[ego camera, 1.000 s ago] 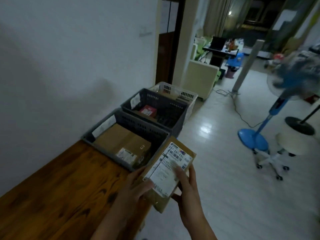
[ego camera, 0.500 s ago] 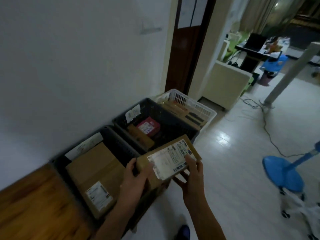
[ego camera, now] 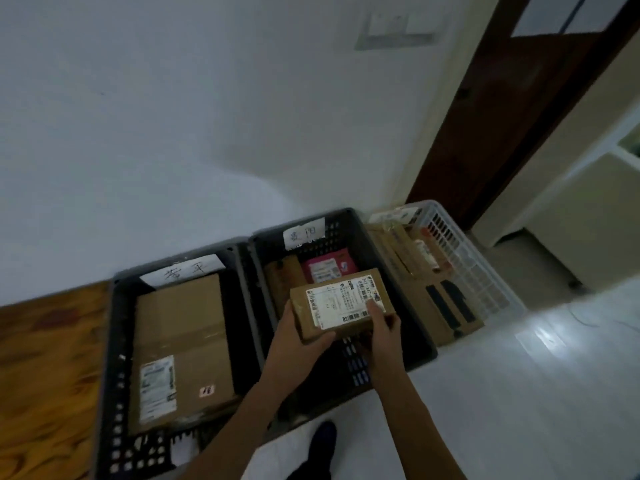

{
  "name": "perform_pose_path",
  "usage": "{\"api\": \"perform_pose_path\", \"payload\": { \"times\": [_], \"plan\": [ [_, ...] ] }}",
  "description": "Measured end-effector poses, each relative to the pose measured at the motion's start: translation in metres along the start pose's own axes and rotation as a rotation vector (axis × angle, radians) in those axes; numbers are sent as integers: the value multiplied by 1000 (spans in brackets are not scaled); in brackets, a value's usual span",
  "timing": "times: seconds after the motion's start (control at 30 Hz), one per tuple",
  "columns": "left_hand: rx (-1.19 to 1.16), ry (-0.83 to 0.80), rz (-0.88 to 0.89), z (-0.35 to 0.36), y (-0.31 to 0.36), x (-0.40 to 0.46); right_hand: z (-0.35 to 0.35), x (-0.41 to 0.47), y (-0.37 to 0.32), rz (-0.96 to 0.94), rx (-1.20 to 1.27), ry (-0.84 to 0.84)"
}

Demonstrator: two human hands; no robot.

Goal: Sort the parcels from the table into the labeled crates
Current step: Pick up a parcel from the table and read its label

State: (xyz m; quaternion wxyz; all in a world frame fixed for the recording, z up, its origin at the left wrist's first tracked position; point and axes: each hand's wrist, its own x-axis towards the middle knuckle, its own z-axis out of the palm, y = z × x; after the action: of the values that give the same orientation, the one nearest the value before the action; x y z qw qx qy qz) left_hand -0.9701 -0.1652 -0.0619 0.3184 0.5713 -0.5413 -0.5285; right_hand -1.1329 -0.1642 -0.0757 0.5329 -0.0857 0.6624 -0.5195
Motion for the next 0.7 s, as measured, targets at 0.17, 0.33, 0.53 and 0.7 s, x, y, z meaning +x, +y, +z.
{"api": "perform_pose_path", "payload": {
  "times": [0.17,0.33,0.53,0.7],
  "plan": [
    [-31,146,-80,28,-23,88,17,99,-28,129,-129,-107],
    [-60,217,-161,46,-46,176,46,182,-43,179,-254,-114],
    [-57,192,-238,48,-65,229,69,244,-36,257,-305,-113],
    [-28,226,-269,57,-79,263,85,290,-33,340,-279,-90]
  ]
}}
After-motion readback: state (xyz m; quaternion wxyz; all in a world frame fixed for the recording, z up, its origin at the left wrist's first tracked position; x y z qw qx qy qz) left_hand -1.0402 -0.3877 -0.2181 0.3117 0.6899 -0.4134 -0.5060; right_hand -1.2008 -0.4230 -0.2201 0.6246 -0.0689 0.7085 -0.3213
